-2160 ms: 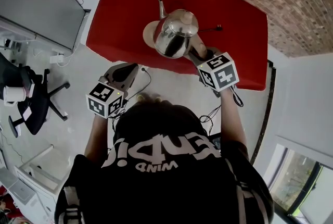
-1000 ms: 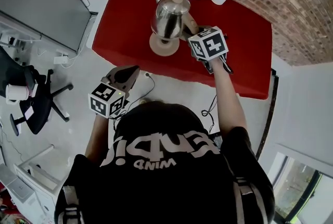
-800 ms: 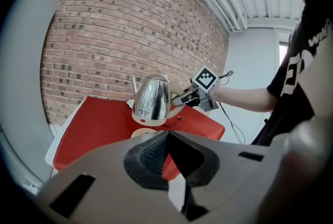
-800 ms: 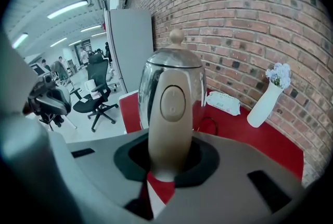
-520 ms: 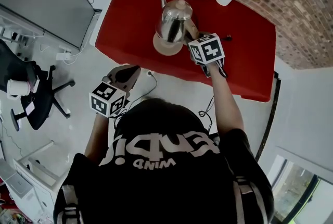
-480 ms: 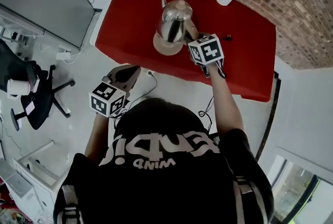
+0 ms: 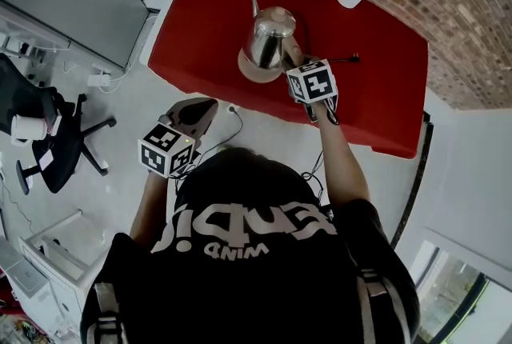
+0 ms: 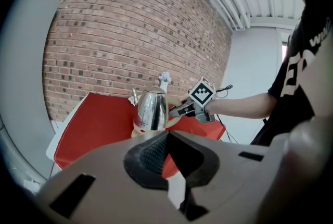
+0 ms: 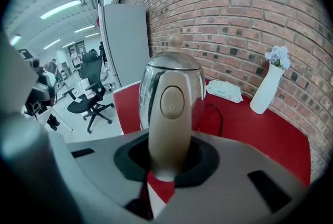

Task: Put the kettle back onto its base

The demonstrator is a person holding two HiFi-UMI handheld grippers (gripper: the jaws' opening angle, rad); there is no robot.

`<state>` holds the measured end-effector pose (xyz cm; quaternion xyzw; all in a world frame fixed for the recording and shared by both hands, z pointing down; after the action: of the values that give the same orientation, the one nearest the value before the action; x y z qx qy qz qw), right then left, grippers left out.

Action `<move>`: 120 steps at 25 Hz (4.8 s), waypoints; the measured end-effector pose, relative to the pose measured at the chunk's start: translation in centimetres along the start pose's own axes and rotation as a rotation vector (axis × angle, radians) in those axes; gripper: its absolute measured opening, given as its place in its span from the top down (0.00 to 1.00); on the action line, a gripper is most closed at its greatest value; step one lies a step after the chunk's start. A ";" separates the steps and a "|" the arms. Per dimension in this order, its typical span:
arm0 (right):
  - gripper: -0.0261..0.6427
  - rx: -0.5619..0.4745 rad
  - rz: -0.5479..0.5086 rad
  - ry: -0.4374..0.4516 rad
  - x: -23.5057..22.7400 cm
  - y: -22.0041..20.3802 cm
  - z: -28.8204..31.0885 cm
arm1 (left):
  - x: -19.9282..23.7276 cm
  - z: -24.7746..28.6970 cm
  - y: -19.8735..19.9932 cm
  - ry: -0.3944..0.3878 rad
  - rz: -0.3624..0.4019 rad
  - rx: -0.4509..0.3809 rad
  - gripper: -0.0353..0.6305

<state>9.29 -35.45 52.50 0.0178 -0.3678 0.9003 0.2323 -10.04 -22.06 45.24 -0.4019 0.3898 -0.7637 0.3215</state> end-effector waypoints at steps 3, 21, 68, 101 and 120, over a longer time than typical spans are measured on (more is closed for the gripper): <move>0.85 0.010 0.005 -0.001 0.1 -0.6 0.4 | 0.0 0.0 -0.3 0.003 -0.003 0.002 0.93; 0.85 0.012 0.054 0.000 1.1 -1.8 1.2 | 0.2 0.3 -0.4 0.005 -0.007 0.011 0.93; 0.83 0.049 -0.033 -0.046 3.4 -4.9 1.7 | -1.7 -0.3 -2.2 -0.014 -0.033 0.018 0.93; 0.71 -0.272 0.013 0.071 3.2 -1.7 -14.6 | -4.0 3.0 -0.7 -0.112 -0.011 0.019 0.93; 0.93 -0.434 0.159 0.286 2.7 -5.5 -22.4 | -10.1 4.7 2.5 -0.143 -0.007 -0.089 0.93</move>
<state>12.29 -15.96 40.34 -0.1887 -0.5160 0.8090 0.2090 -0.77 -16.77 41.20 -0.4705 0.3982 -0.7161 0.3275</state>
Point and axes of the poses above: the fingertips, and each gripper's own axes: z forward along the fingers, x to its left, y out of its top, the point moved 2 cm from there along -z, backward along the fingers, and after that the axes turned 15 degrees about -y, right-handed, at the moved point
